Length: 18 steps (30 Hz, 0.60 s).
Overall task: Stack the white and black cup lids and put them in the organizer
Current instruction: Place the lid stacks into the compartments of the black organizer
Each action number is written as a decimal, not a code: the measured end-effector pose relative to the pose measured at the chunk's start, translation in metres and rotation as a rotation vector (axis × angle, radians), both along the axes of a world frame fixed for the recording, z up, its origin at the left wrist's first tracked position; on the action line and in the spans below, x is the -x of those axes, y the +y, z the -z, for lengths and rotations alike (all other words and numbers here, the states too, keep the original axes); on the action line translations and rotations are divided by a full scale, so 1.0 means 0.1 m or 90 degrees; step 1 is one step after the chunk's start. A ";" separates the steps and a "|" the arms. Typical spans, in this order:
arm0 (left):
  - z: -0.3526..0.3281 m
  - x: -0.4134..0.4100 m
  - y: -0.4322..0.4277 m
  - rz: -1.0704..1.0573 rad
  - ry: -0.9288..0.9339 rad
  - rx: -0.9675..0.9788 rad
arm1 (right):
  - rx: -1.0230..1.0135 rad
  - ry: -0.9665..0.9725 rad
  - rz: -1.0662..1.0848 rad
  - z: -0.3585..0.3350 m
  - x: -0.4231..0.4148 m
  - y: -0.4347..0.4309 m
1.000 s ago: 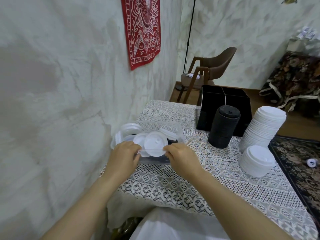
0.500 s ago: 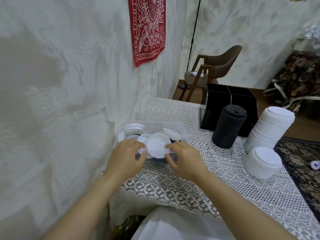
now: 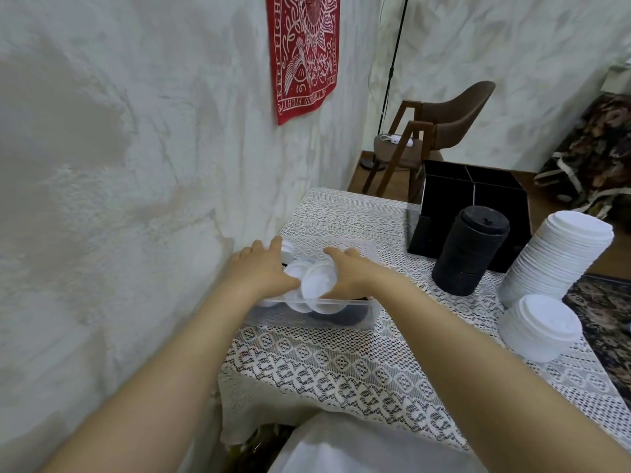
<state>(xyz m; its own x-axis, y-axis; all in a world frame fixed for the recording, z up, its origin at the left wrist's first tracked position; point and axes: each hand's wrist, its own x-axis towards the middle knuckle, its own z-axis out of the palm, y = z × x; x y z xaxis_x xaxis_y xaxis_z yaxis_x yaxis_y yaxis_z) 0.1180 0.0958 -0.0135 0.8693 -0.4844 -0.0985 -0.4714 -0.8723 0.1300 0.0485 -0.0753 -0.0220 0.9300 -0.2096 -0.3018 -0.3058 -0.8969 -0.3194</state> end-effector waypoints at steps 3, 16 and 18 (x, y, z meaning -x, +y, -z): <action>-0.01 0.04 -0.04 0.000 -0.038 -0.034 | 0.015 0.031 -0.004 0.01 -0.05 0.01; -0.07 -0.02 -0.19 0.006 -0.002 0.007 | 0.102 0.123 -0.084 -0.01 -0.26 0.05; -0.05 -0.06 -0.18 0.014 0.064 0.029 | 0.105 0.117 -0.090 0.00 -0.26 0.05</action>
<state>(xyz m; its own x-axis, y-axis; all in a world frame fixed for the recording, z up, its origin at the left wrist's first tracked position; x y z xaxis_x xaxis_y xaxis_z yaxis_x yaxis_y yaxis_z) 0.1240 0.0779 -0.0089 0.8453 -0.5093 -0.1615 -0.4731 -0.8540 0.2167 0.0747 -0.0702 -0.0215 0.8866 -0.1416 -0.4403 -0.2125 -0.9703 -0.1159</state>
